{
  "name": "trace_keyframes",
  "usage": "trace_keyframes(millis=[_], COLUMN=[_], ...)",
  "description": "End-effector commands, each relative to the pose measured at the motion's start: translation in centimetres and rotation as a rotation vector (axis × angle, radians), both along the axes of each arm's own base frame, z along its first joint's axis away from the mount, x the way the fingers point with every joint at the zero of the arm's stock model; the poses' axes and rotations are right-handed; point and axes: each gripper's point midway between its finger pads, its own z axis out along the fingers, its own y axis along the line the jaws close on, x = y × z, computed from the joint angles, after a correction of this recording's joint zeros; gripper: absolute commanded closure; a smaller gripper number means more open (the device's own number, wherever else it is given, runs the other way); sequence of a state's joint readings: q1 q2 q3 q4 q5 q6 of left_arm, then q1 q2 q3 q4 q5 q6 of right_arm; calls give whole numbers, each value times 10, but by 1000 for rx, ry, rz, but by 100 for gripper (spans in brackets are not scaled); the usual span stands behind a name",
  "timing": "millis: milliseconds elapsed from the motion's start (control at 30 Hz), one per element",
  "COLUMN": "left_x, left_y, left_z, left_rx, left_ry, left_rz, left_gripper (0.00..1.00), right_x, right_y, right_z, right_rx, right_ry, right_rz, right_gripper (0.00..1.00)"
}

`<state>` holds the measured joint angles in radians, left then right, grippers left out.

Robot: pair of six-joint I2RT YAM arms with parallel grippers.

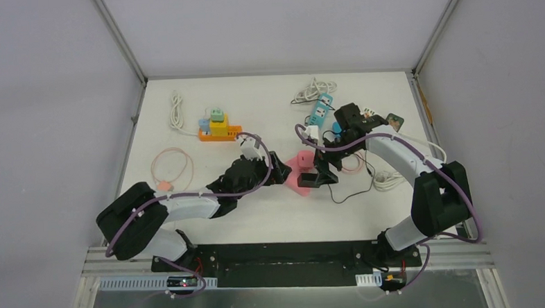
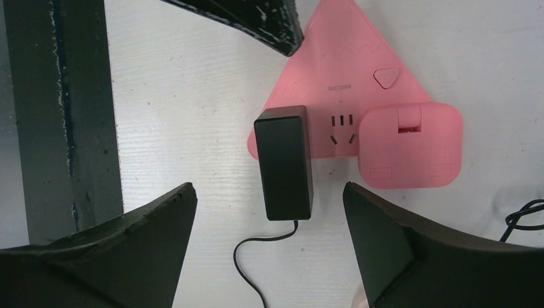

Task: Pull the plug off the socket
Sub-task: Remove the plug from the socket.

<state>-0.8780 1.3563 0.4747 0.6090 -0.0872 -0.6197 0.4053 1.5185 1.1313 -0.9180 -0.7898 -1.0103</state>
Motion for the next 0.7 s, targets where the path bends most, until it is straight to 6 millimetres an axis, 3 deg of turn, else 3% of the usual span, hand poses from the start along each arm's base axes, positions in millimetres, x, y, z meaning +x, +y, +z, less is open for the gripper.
trace_keyframes(millis=[0,133,300,467,667], left_x=[9,12,8,-1,-29], left_y=[-12,-17,-1,7,-19], left_z=[2,-12,-31,-33,-36], left_rx=[-151,-175,-151,-111,-193], left_ry=[60,139,210,220,279], left_rz=[83,136,259,277,215], left_gripper=[20,24,25,24,24], right_x=[14,19,19,20,21], right_y=[6,6,7,7,7], right_z=[6,4,3,1,1], right_rx=[44,40,39,39,38], right_ry=[-77,-81,-79,-74,-79], right_rz=[-23,-44,-49,-51,-57], right_gripper=[12,12,12,12,12])
